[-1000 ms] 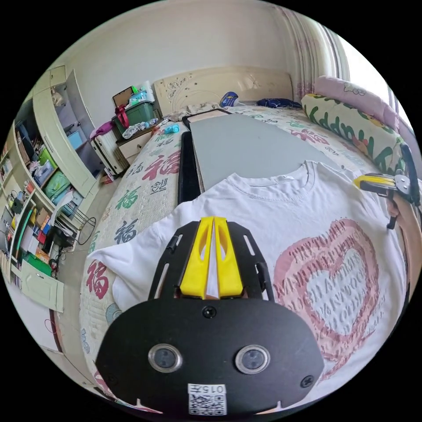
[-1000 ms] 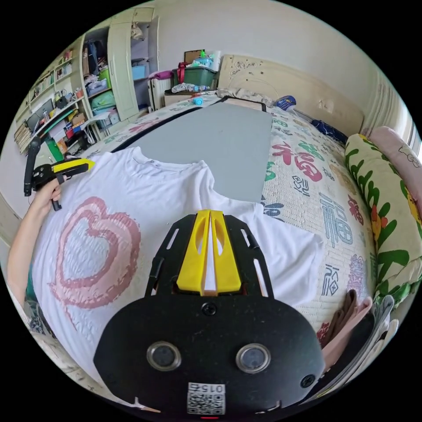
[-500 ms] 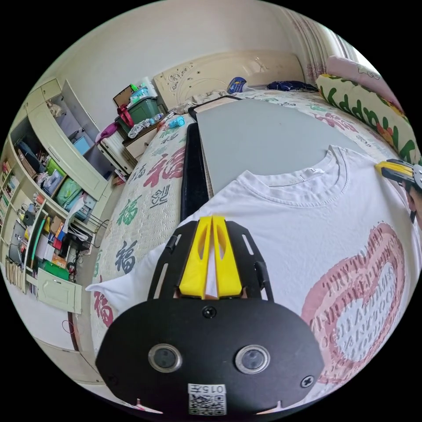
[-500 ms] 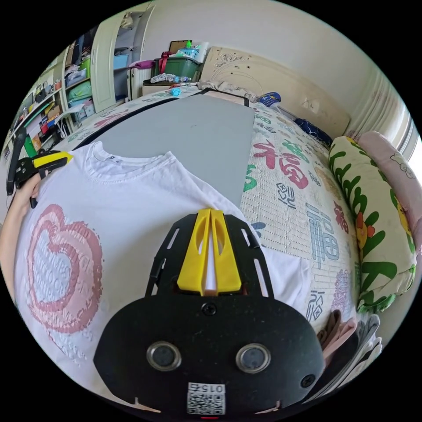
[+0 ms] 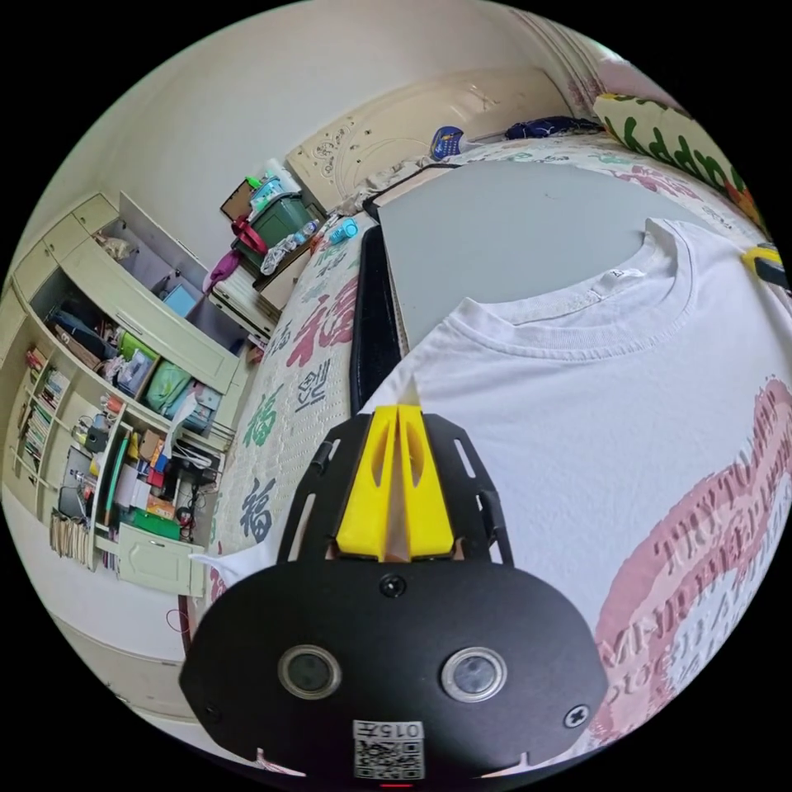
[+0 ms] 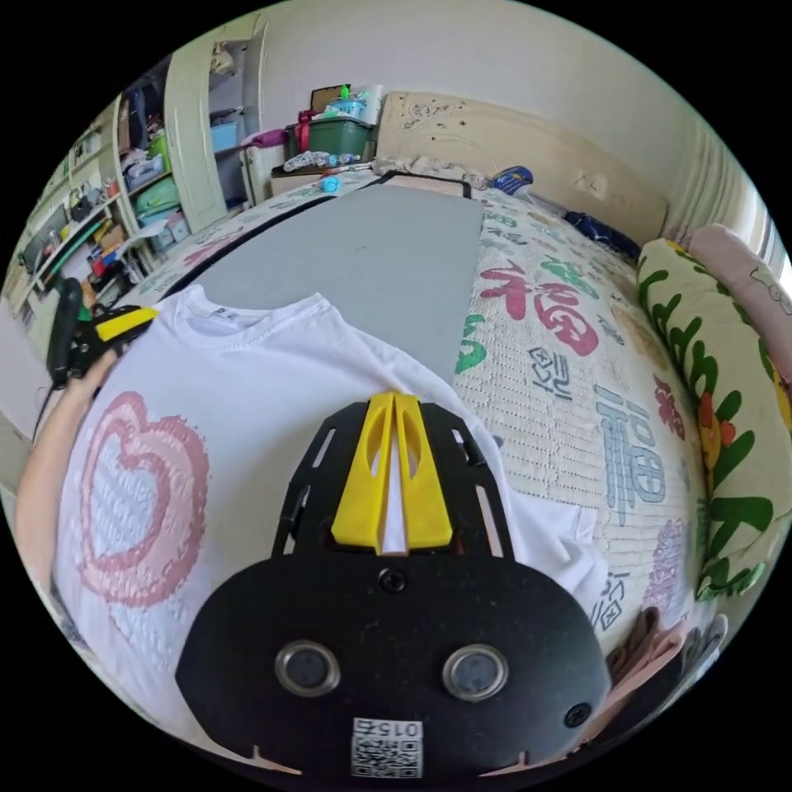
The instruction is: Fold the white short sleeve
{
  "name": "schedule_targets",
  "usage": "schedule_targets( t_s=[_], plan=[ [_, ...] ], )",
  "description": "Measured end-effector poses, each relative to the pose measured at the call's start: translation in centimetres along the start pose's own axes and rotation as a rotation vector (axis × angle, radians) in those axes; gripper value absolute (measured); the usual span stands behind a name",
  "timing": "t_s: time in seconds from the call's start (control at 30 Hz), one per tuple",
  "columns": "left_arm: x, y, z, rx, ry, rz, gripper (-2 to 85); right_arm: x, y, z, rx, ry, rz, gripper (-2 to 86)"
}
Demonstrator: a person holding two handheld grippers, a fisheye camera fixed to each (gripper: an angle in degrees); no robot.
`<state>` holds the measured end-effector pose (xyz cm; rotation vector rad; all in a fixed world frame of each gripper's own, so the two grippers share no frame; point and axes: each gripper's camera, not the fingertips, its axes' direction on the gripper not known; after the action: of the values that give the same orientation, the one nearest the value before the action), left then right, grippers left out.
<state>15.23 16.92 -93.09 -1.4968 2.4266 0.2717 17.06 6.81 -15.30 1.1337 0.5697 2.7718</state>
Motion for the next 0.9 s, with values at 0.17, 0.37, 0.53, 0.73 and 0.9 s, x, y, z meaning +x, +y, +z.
schedule_targets(
  t_s=[0.17,0.37,0.53,0.73,0.9],
  plan=[
    [-3.8,0.4,0.6,-0.022,0.11,-0.036,-0.8,7.8,11.6,-12.6,0.147,-0.105,0.066,2.2],
    [-3.4,1.5,-1.3,0.003,-0.069,0.034,0.5,6.0,37.8,-30.8,0.453,-0.234,-0.061,4.2],
    [-9.8,6.5,-8.4,0.113,0.099,0.044,3.5,4.7,56.3,-33.7,0.314,-0.175,-0.14,5.5],
    [-25.0,30.0,-25.4,0.327,0.403,-0.083,9.1,10.6,69.6,-31.9,0.272,-0.354,0.128,11.8],
    [-32.2,55.2,-31.4,0.282,0.434,-0.307,15.3,14.2,72.5,-30.6,0.329,-0.419,0.189,11.4]
  ],
)
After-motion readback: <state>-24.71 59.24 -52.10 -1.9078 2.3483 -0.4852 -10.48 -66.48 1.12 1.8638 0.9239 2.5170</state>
